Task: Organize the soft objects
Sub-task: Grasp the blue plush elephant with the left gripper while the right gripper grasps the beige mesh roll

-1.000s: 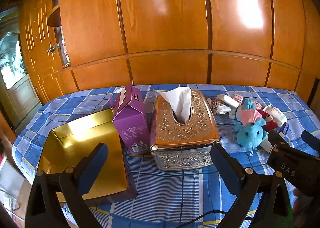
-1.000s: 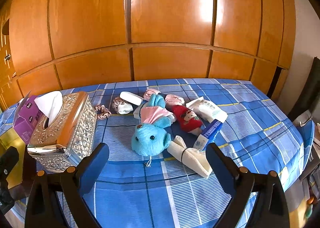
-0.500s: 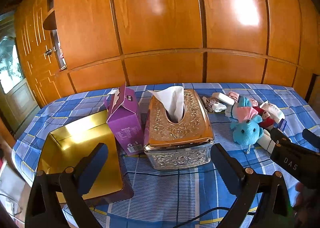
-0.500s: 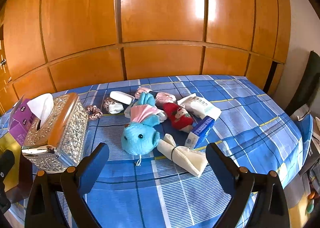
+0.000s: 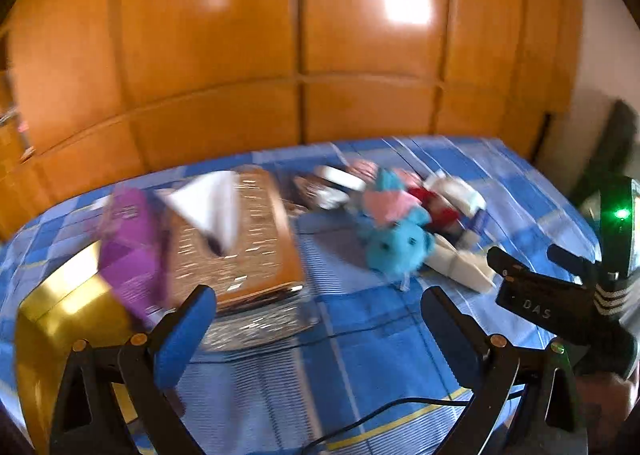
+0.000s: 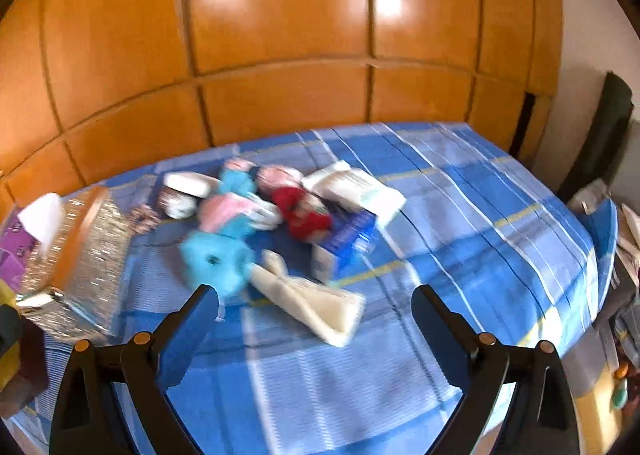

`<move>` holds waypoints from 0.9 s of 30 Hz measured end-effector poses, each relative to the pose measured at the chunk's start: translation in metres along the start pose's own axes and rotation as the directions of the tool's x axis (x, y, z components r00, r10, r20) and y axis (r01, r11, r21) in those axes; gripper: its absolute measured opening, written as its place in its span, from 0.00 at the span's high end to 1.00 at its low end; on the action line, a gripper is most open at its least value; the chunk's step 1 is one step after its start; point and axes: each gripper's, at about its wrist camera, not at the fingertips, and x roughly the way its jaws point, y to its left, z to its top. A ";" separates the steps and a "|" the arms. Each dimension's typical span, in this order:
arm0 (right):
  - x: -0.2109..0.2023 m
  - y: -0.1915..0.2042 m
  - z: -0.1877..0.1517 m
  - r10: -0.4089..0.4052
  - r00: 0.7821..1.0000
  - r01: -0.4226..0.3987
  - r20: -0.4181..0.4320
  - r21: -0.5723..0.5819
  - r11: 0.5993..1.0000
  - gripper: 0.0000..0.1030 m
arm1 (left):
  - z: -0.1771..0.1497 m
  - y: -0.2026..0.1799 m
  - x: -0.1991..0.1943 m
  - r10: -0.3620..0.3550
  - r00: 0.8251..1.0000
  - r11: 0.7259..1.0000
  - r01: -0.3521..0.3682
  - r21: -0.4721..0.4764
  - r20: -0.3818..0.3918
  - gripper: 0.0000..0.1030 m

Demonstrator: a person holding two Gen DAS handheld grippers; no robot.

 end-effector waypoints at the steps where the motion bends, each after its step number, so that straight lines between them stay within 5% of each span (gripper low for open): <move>1: 0.003 -0.008 -0.002 -0.010 1.000 0.010 -0.015 0.009 1.000 0.04 | 0.004 -0.006 0.008 -0.030 0.999 0.999 0.030 0.016 -0.028 0.01; 9: 0.021 -0.053 -0.014 -0.058 0.994 0.065 -0.089 0.084 0.994 0.04 | 0.038 -0.059 0.070 -0.136 0.981 0.981 0.152 0.122 -0.136 0.16; 15: 0.023 -0.055 -0.016 -0.047 0.994 0.055 -0.099 0.080 0.995 0.04 | 0.054 -0.075 0.132 -0.087 0.974 0.983 0.118 0.141 -0.209 0.19; 20: 0.029 -0.054 -0.019 -0.040 0.992 0.049 -0.117 0.081 0.996 0.04 | 0.050 -0.070 0.177 -0.082 0.948 0.988 0.117 0.098 -0.307 0.21; 23: 0.033 -0.054 -0.021 -0.034 0.992 0.044 -0.124 0.078 0.996 0.04 | 0.048 -0.068 0.185 -0.198 0.928 0.975 0.220 0.035 -0.315 0.47; 27: 0.035 -0.052 -0.021 -0.017 0.991 0.026 -0.131 0.064 0.998 0.05 | 0.049 -0.067 0.179 -0.231 0.927 0.968 0.250 0.027 -0.297 0.61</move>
